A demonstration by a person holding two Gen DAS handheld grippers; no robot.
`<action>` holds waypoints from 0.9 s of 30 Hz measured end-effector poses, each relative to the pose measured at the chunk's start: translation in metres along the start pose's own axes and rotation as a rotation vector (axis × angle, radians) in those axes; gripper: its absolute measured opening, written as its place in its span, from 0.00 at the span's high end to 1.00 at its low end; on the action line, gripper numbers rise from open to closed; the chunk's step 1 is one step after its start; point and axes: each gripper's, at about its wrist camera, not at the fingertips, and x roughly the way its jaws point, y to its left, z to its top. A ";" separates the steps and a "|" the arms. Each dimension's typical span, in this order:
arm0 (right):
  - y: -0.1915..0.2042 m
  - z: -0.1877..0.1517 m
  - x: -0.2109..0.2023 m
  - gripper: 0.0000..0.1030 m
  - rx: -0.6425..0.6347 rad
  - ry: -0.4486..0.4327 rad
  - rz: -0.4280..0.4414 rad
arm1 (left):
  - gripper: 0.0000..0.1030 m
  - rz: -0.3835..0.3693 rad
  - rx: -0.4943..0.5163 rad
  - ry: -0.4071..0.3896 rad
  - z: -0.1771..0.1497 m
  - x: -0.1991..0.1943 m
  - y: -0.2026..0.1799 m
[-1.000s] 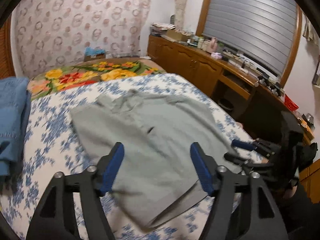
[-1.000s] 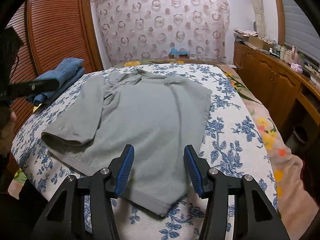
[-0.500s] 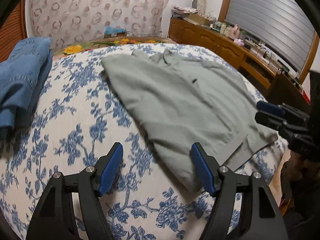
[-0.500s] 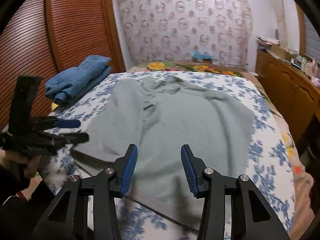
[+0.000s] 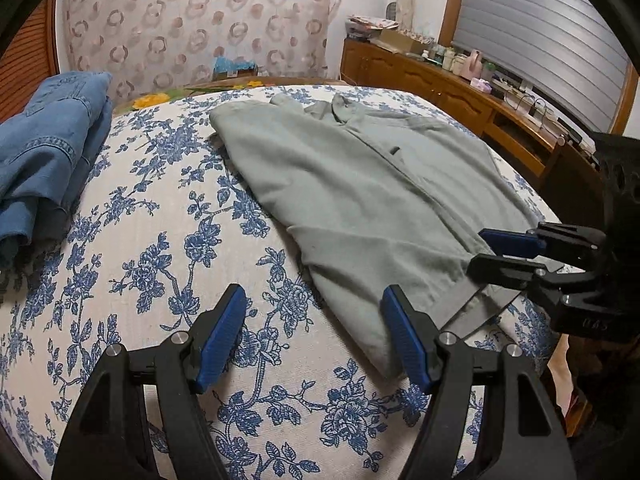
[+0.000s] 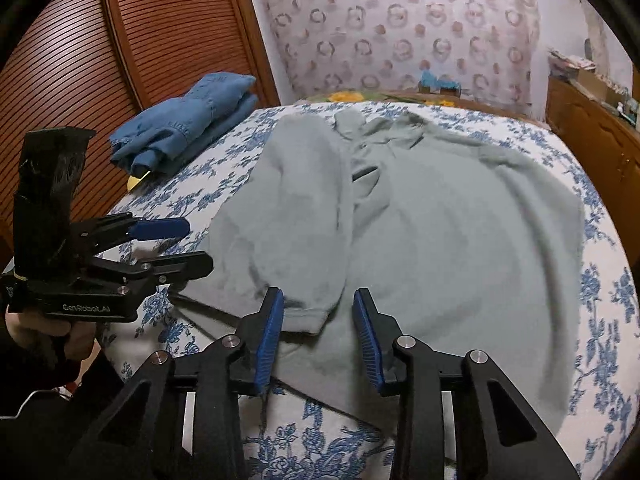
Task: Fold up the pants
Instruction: 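Close the right tool on the shirt hem, then fold the held hem toward the collar with the right tool, then release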
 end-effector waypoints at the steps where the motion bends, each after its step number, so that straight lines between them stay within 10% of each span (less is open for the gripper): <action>1: 0.002 0.001 0.000 0.67 -0.001 0.001 0.004 | 0.30 0.005 0.004 -0.001 0.000 0.000 -0.001; 6: 0.006 0.003 -0.001 0.93 -0.036 -0.010 0.011 | 0.30 0.005 -0.007 0.001 0.001 -0.001 -0.001; 27: 0.008 -0.004 -0.096 0.96 -0.171 -0.252 -0.299 | 0.30 -0.047 0.010 -0.057 0.027 -0.017 -0.022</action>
